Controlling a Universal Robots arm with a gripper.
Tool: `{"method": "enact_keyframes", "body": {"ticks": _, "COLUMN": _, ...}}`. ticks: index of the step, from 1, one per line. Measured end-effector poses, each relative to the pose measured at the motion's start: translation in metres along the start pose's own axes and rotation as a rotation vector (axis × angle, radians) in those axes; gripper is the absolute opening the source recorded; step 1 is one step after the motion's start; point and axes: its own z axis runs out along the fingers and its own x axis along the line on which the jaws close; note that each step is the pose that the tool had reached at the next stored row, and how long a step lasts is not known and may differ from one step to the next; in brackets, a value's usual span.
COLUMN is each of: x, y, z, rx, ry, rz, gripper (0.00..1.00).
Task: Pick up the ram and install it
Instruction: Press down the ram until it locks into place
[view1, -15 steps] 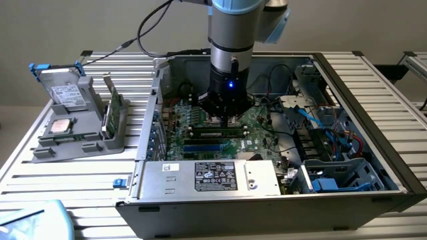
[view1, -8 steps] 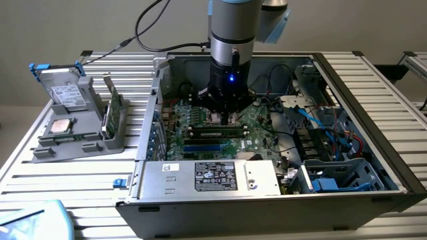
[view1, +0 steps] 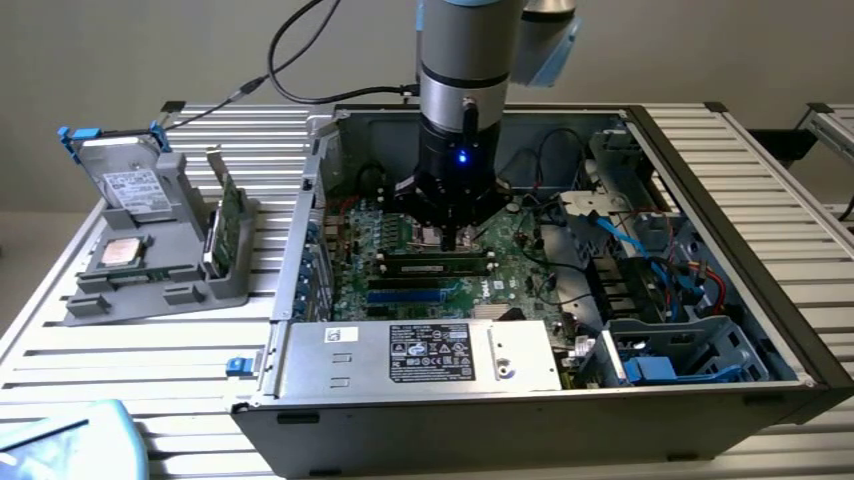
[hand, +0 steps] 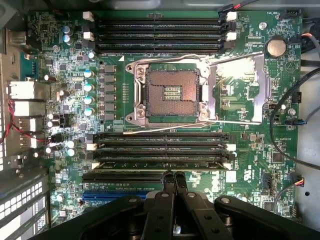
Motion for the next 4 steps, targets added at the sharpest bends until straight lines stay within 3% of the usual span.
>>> {"method": "enact_keyframes", "body": {"ticks": 4, "x": 0.0001, "y": 0.0, "z": 0.0, "rx": 0.0, "ry": 0.0, "rz": 0.0, "gripper": 0.11}}
